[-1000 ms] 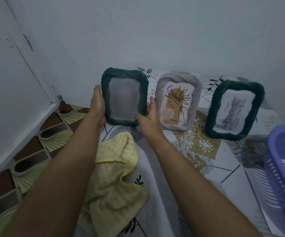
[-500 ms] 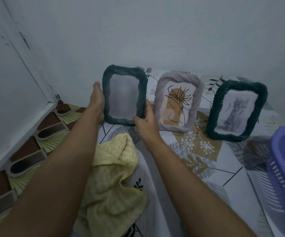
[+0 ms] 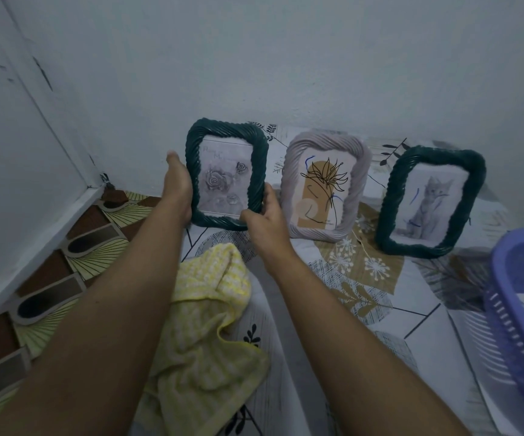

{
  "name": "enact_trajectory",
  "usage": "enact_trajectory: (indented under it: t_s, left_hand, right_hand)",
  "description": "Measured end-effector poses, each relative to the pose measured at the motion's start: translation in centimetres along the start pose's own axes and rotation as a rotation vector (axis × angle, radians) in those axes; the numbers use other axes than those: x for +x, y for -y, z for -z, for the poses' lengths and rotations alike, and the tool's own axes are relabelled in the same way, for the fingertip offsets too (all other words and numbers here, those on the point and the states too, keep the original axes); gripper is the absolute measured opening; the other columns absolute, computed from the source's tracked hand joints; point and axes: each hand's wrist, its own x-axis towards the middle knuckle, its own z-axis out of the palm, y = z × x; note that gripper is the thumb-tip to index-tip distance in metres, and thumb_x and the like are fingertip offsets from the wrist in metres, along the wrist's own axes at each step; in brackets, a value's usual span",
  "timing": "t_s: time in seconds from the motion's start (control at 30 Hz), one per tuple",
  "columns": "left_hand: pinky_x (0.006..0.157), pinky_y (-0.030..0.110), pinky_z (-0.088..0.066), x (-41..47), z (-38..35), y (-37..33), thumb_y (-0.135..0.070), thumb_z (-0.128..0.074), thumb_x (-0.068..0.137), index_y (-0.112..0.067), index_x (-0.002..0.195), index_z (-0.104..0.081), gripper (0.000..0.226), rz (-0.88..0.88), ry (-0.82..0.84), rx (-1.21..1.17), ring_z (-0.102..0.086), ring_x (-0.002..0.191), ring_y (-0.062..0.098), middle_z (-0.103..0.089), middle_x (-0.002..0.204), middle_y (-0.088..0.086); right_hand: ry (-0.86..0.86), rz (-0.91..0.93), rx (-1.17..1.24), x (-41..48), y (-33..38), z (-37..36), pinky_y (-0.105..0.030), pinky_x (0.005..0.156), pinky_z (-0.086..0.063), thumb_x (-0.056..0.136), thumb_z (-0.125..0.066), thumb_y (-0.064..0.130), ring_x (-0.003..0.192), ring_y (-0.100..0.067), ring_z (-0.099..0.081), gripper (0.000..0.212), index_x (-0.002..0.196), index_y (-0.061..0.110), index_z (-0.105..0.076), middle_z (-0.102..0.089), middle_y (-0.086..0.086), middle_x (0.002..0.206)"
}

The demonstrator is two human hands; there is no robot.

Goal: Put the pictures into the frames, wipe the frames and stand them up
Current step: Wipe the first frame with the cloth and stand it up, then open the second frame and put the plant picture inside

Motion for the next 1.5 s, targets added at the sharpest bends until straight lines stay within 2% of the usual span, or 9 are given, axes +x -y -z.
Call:
enact_trajectory:
  t_s: [0.1, 0.23, 0.47, 0.6, 0.7, 0.93, 1.1, 1.23, 1.5]
  left_hand:
    - [0.094, 0.060, -0.051, 1.3, 0.6, 0.4, -0.080, -0.020, 0.072, -0.018, 0.140, -0.053, 0.098, -0.010, -0.106, -0.008, -0.064, 0.109, 0.037, -0.063, 0.129, 0.013]
    - [0.096, 0.052, -0.051, -1.7, 0.0, -0.2, -0.066, -0.020, 0.082, -0.015, 0.111, -0.068, 0.076, -0.096, -0.281, 0.120, -0.063, 0.103, 0.034, -0.067, 0.117, 0.012]
    - [0.101, 0.039, -0.032, -8.5, -1.6, 1.1, -0.031, -0.047, 0.096, -0.013, 0.127, -0.056, 0.037, -0.763, -0.482, 0.677, -0.040, 0.128, 0.030, -0.050, 0.137, 0.011]
    - [0.092, 0.041, -0.037, -12.0, -3.4, 2.6, -0.025, -0.055, 0.084, -0.013, 0.122, -0.058, 0.039, -0.963, -0.359, 0.854, -0.047, 0.116, 0.029, -0.058, 0.123, 0.009]
    - [0.088, 0.046, -0.046, -13.6, -4.9, 4.0, -0.027, -0.051, 0.080, -0.013, 0.106, -0.065, 0.033, -1.060, -0.164, 0.958, -0.053, 0.102, 0.029, -0.064, 0.107, 0.008]
    - [0.115, 0.048, -0.031, -15.8, -8.2, 6.3, -0.033, -0.050, 0.081, -0.004, 0.151, -0.027, 0.079, -0.790, 0.194, 1.043, -0.034, 0.137, 0.033, -0.033, 0.150, 0.018]
    - [0.122, 0.048, -0.014, -15.5, -9.9, 7.5, -0.021, -0.056, 0.094, -0.003, 0.157, 0.001, 0.087, -0.607, 0.159, 0.956, -0.010, 0.151, 0.032, -0.004, 0.164, 0.016]
    - [0.123, 0.045, -0.014, -15.6, -10.6, 8.5, -0.021, -0.053, 0.094, -0.003, 0.157, -0.004, 0.082, -0.485, 0.179, 0.897, -0.013, 0.151, 0.034, -0.011, 0.164, 0.019]
    - [0.110, 0.051, -0.039, -15.8, -10.5, 8.7, -0.040, -0.046, 0.076, -0.006, 0.148, -0.035, 0.080, -0.473, 0.082, 0.805, -0.044, 0.135, 0.034, -0.046, 0.146, 0.017]
  right_hand:
    - [-0.004, -0.049, -0.001, -0.4, 0.7, 0.3, -0.036, 0.101, -0.049, 0.080, -0.058, 0.014, 0.109, -0.008, -0.060, 0.074, 0.149, 0.026, -0.036, -0.061, 0.019, 0.113]
    - [0.006, -0.071, 0.007, -1.4, 1.8, 1.3, 0.000, 0.068, -0.039, 0.094, -0.049, -0.004, 0.071, 0.029, -0.048, 0.067, 0.153, 0.019, -0.028, -0.037, 0.035, 0.094]
    - [-0.014, -0.069, 0.043, -3.8, 3.0, 1.8, -0.008, 0.085, -0.037, 0.096, -0.052, 0.000, 0.091, 0.018, -0.046, 0.065, 0.154, 0.017, -0.028, -0.046, 0.016, 0.128]
    - [-0.075, -0.045, 0.097, -5.2, 3.8, 3.4, -0.022, 0.099, -0.045, 0.094, -0.054, 0.000, 0.113, -0.004, -0.053, 0.049, 0.139, 0.015, -0.047, -0.054, 0.004, 0.133]
    - [-0.172, -0.022, 0.091, -6.0, 4.0, 5.4, -0.032, 0.098, -0.050, 0.093, -0.054, 0.000, 0.107, -0.012, -0.060, 0.032, 0.121, 0.013, -0.061, -0.064, -0.001, 0.118]
    - [-0.419, 0.007, -0.094, -6.6, 3.1, 10.0, -0.040, 0.099, -0.048, 0.088, -0.059, 0.014, 0.117, -0.018, -0.053, 0.025, 0.109, 0.029, -0.057, -0.057, 0.006, 0.116]
    - [-0.415, -0.038, -0.274, -6.1, 1.5, 11.3, -0.045, 0.111, -0.035, 0.078, -0.061, 0.015, 0.134, -0.023, -0.038, 0.069, 0.142, 0.021, -0.038, -0.046, -0.001, 0.141]
    - [-0.334, -0.092, -0.246, -4.6, -1.2, 11.6, -0.051, 0.110, -0.041, 0.071, -0.059, 0.028, 0.132, -0.024, -0.048, 0.090, 0.153, 0.030, -0.022, -0.050, 0.000, 0.146]
    - [-0.307, -0.134, -0.141, -6.0, 1.4, 11.4, -0.045, 0.107, -0.044, 0.083, -0.059, 0.012, 0.123, -0.022, -0.055, 0.076, 0.153, 0.023, -0.031, -0.056, -0.001, 0.137]
